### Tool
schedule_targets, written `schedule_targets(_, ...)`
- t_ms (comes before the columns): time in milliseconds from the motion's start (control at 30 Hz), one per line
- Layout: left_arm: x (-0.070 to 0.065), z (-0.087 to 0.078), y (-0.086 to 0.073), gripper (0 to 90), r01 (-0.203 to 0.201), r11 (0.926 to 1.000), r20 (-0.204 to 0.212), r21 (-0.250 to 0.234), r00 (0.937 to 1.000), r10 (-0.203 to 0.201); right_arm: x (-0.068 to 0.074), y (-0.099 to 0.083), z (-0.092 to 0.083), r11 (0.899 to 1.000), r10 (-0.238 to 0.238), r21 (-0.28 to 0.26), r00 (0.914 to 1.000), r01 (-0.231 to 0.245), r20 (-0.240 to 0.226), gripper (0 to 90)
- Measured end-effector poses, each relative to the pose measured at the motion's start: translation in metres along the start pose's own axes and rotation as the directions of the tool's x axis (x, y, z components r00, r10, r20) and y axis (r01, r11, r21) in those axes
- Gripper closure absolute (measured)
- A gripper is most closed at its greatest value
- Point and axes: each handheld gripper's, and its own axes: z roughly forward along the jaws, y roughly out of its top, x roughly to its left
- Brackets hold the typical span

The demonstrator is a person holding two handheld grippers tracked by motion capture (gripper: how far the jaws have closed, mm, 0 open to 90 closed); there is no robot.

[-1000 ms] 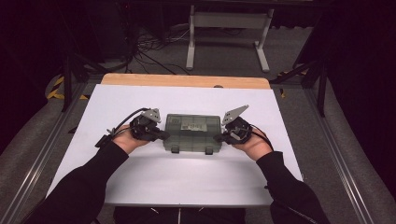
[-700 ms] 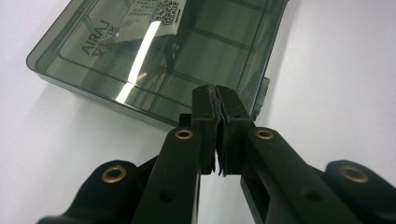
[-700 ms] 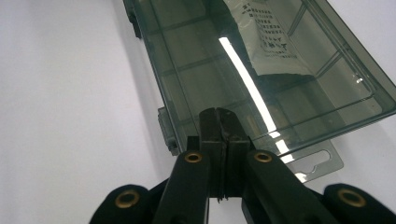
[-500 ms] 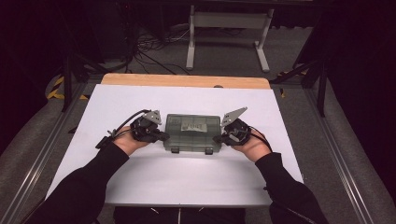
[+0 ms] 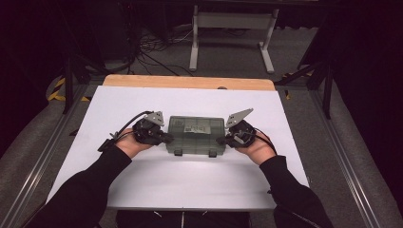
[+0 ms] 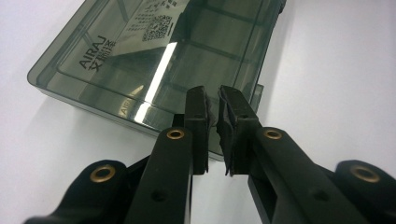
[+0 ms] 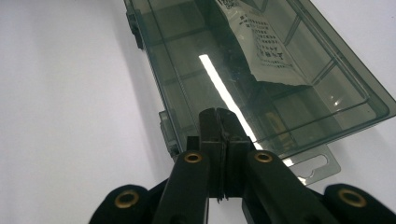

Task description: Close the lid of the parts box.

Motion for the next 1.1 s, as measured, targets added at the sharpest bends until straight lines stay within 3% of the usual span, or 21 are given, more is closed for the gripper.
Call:
schedule_targets(633,-0.0015,-0.0053,0.0007,81.3,-0.004,0.9996,-0.003,-0.027,1.0000,0.004,0.0017,0.0041,-0.0030,1.000,-0.010,-0.022,0.9999,0.010,0.004,88.4)
schedule_targets(967,0.0000,0.0027,-0.0016,82.4,-0.001,0.9997,0.015,0.026,0.9999,0.000,0.0021,-0.0013,-0.0007,1.000,-0.007,0.003,1.0000,0.007,0.006,89.5)
schedule_targets(1100,0.0012,0.0036,-0.0028,83.4,0.010,0.9996,0.019,0.025,0.9998,-0.010,0.0022,-0.0034,-0.0009,1.000,-0.002,0.007,0.9999,0.002,0.010,89.6)
